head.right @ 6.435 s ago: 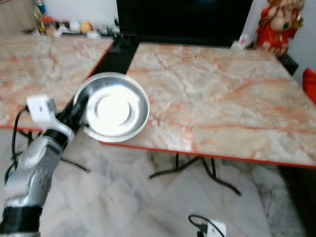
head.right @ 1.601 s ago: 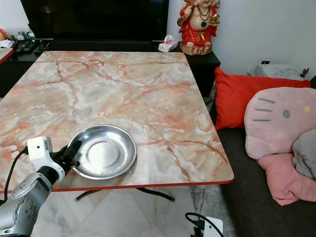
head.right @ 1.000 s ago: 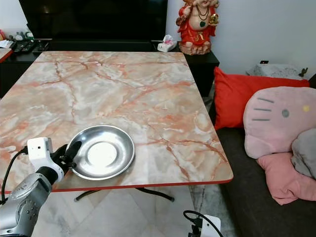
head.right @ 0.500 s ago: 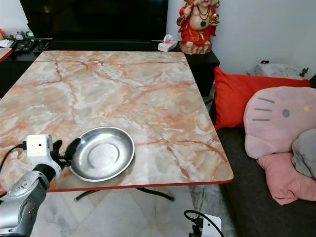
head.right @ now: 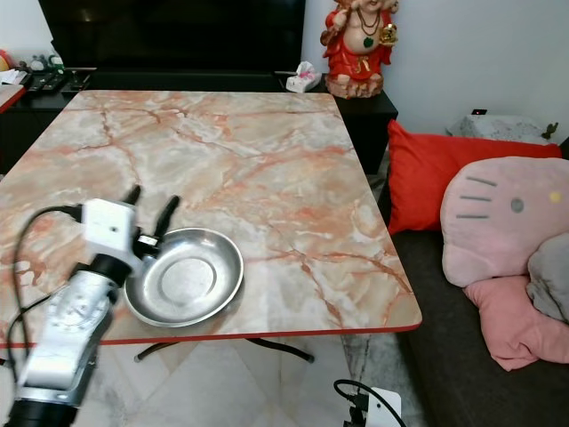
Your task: Setting the table
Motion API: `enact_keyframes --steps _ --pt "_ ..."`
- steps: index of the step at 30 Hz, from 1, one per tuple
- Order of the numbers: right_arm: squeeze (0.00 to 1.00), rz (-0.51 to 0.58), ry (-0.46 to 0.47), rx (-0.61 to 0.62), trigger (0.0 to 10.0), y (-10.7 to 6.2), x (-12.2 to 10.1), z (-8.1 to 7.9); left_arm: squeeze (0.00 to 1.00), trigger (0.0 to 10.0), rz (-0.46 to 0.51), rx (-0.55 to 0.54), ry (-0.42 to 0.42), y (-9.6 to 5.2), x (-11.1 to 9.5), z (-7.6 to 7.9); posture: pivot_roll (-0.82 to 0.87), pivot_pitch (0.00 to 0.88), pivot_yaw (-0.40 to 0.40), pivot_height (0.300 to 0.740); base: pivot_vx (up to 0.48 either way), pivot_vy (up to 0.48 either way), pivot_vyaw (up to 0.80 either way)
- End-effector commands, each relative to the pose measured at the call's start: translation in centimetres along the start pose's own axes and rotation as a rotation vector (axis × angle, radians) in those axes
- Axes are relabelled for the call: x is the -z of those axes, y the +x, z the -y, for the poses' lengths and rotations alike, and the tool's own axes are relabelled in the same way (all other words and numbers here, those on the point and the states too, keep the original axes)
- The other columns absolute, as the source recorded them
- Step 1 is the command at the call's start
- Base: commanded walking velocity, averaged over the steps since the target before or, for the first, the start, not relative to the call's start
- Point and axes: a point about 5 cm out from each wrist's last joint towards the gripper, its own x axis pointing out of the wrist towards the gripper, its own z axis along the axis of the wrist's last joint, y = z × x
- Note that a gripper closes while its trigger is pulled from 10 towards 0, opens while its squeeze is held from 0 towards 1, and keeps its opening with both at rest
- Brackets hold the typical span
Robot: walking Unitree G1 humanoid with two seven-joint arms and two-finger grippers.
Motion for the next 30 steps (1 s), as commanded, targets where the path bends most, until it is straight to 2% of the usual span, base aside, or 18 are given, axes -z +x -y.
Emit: enact_keyframes --steps 1,5,10,19,30 --pt "0.00 0.007 0.011 0.010 10.0 -0.1 0.1 -0.1 0.00 10.0 0.007 0.017 -0.003 0.4 0.0 0.4 0.12 0.000 -0.027 0.740 0.000 0.000 0.00" --pt "0.00 0.005 0.024 0.014 10.0 -0.1 0.2 -0.5 0.00 10.0 0.009 0.047 -0.001 0.9 0.0 0.7 0.12 0.000 -0.003 0.740 0.000 0.000 0.00" --pt "0.00 0.008 0.041 0.014 10.0 -0.1 0.2 -0.9 0.00 10.0 0.003 0.048 0.002 1.3 0.3 0.2 0.10 0.000 0.013 0.740 0.000 0.000 0.00" --pt "0.00 0.001 0.044 0.035 10.0 -0.2 0.4 0.1 0.00 10.0 -0.020 0.013 -0.026 1.2 1.0 0.0 0.11 0.000 0.006 0.740 0.000 0.000 0.00" --pt "0.00 -0.002 0.018 -0.006 10.0 -0.1 0.3 0.0 0.00 10.0 -0.033 -0.034 -0.035 0.4 1.2 -0.4 0.12 0.000 -0.012 0.740 0.000 0.347 0.04"
